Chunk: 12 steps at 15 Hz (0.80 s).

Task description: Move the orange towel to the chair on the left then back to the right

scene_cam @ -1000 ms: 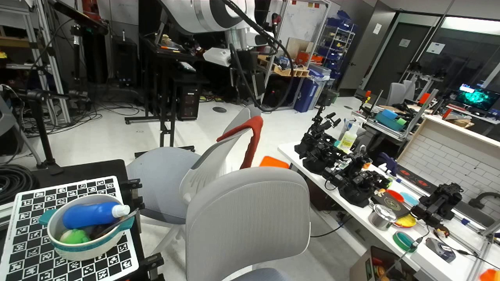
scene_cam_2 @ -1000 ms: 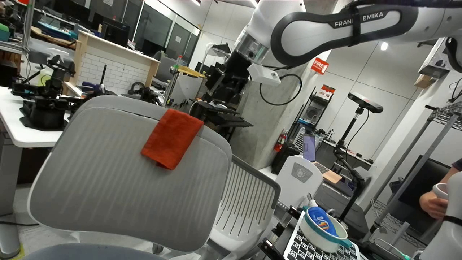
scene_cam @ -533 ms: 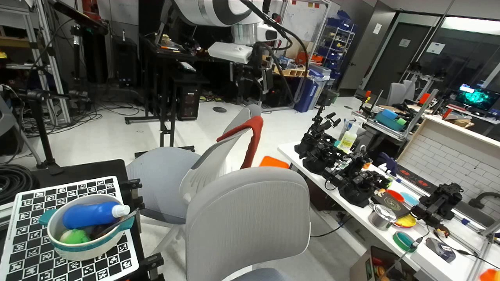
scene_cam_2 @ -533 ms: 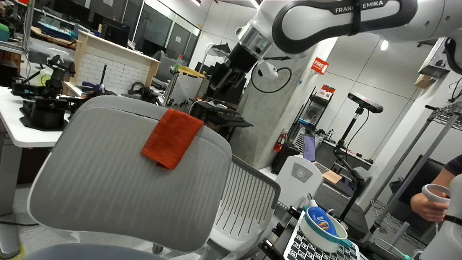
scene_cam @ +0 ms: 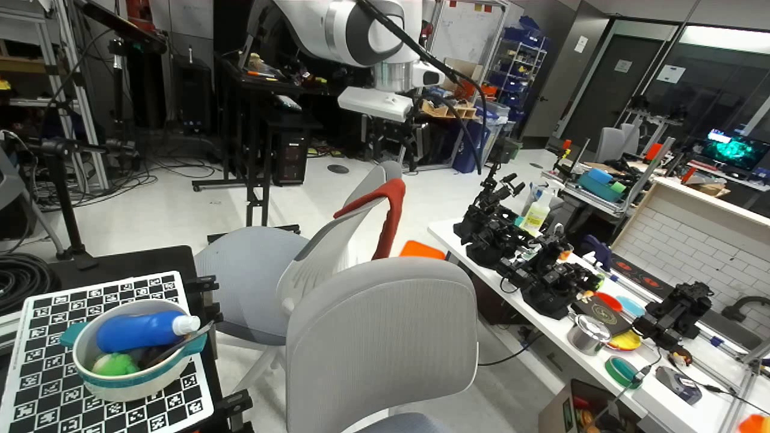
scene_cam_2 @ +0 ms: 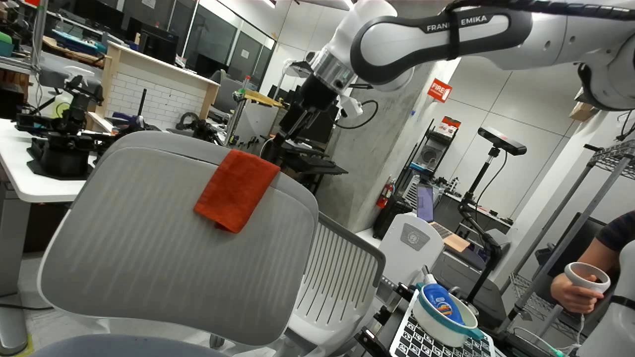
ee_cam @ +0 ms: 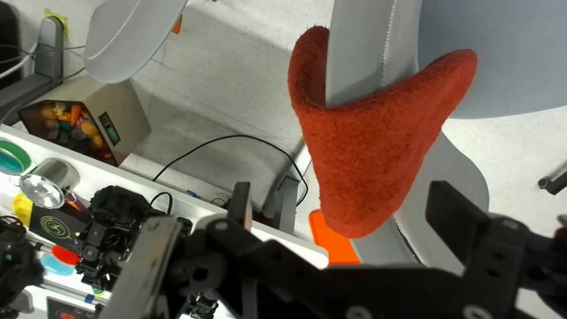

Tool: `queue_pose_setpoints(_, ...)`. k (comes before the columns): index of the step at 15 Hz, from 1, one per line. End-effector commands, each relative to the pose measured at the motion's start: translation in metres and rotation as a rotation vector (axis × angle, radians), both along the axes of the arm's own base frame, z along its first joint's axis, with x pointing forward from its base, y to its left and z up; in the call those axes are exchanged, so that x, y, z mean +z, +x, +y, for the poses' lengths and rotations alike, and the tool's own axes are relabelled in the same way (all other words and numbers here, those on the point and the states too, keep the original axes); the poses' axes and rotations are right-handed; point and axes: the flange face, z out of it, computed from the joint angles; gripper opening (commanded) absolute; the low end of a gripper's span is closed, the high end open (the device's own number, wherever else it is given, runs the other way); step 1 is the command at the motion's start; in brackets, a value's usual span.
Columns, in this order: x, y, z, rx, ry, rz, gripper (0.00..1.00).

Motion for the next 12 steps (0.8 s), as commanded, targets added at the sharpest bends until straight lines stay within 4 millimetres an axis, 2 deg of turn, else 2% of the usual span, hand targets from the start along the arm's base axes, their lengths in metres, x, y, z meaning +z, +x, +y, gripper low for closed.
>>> queue_pose_setpoints(1,-0.02,0.027,0.005,0.028,0.012,-0.003,1.0)
queue_pose_setpoints(7,-0.055,0.06,0.014,0.023,0.034,0.011,0.99)
queue_pose_setpoints(8,-0.061,0.062,0.016,0.019,0.037,0.019,0.94)
queue_pose_setpoints(9,-0.071,0.063,0.018,0.019,0.044,0.035,0.85)
queue_pose_setpoints(10,-0.078,0.064,0.02,0.02,0.047,0.045,0.68)
queue_pose_setpoints(12,-0.084,0.064,0.027,0.021,0.059,0.065,0.52)
